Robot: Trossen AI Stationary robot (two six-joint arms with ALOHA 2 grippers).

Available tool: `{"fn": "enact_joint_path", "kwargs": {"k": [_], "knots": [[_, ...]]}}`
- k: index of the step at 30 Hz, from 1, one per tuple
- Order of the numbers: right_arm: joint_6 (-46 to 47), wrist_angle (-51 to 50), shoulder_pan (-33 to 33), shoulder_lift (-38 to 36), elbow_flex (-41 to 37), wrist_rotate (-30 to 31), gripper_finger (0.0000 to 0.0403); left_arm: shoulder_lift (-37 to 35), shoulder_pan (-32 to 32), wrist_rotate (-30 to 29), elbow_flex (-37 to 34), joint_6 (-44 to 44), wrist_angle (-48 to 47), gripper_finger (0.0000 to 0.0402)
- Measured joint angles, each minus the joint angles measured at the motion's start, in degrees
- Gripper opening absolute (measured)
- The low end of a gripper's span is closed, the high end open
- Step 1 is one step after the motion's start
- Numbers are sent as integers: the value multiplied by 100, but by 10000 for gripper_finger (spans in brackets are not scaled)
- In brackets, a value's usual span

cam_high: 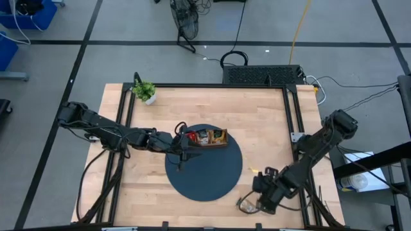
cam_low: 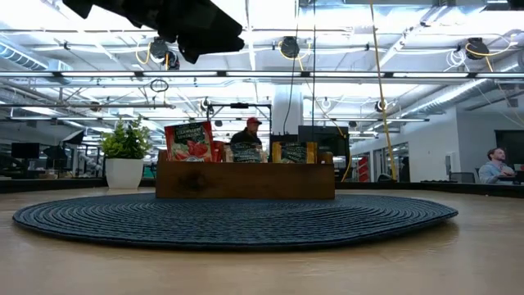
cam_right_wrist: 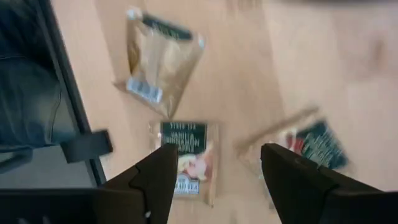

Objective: Pick & Place Tea
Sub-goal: Put the top right brown tea bag into the middle section of the wooden organizer

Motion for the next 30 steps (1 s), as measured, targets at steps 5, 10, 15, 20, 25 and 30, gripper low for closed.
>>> {"fn": "enact_joint_path", "kwargs": {"k": [5,10,15,20,25,30], "knots": [[388,-83,337,9,-449,18,206,0,-1,0,0,-48,14,170],[356,109,477,9,-862,12,206,0,-1,2,0,-298,17,172],[170,470,522,9,-1243,40,206,2,-1,3,0,-508,93,167],[63,1009,521,-22,-1774,90,205,2,-2,2,0,-510,251,164],[216,1109,517,-16,-2104,182,191,4,0,1,0,-484,326,171],[346,1180,519,-13,-2143,511,119,4,0,-129,0,-459,325,171]]}}
